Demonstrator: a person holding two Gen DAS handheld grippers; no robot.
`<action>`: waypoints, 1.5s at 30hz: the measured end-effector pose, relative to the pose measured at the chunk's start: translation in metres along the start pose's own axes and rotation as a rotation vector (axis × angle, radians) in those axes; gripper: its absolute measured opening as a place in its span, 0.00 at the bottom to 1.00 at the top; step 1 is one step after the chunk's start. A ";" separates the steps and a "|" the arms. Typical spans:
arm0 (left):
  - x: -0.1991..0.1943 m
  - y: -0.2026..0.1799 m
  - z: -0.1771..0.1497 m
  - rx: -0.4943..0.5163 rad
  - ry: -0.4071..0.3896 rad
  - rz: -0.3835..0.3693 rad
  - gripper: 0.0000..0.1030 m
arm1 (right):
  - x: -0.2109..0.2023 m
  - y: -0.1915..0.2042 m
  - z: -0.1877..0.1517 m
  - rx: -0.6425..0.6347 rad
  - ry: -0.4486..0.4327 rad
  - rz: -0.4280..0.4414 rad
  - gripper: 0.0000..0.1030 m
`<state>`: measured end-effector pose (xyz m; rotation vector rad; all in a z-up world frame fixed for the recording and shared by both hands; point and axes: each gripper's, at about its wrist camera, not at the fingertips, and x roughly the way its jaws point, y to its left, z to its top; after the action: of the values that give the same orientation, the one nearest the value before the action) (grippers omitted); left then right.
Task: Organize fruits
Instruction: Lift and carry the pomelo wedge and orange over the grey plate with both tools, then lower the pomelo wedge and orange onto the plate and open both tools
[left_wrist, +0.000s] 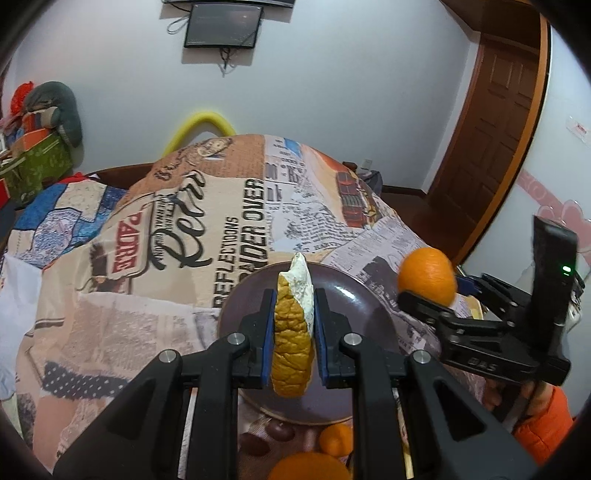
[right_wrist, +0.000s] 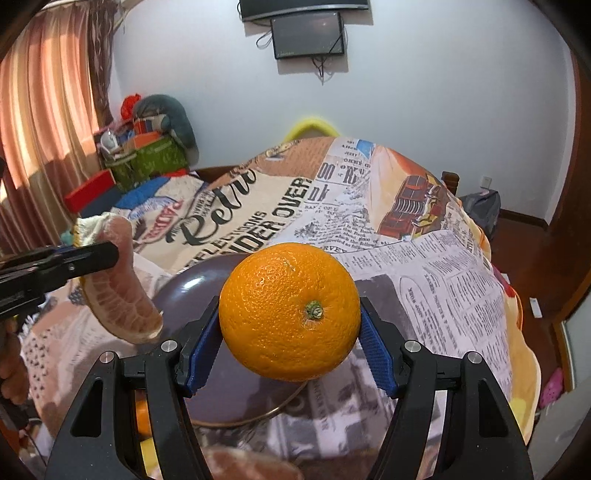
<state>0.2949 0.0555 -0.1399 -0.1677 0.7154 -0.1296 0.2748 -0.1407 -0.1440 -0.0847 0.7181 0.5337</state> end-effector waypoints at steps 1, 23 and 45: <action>0.003 -0.002 0.001 0.001 0.006 -0.015 0.18 | 0.003 -0.002 0.001 -0.003 0.005 -0.001 0.64; 0.074 0.024 0.010 -0.010 0.136 0.039 0.31 | 0.061 0.002 0.008 -0.117 0.175 0.072 0.64; 0.068 0.020 0.005 0.030 0.216 0.072 0.63 | 0.054 0.007 0.006 -0.127 0.178 0.091 0.67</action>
<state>0.3507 0.0637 -0.1840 -0.0995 0.9328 -0.0901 0.3089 -0.1093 -0.1733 -0.2208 0.8638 0.6650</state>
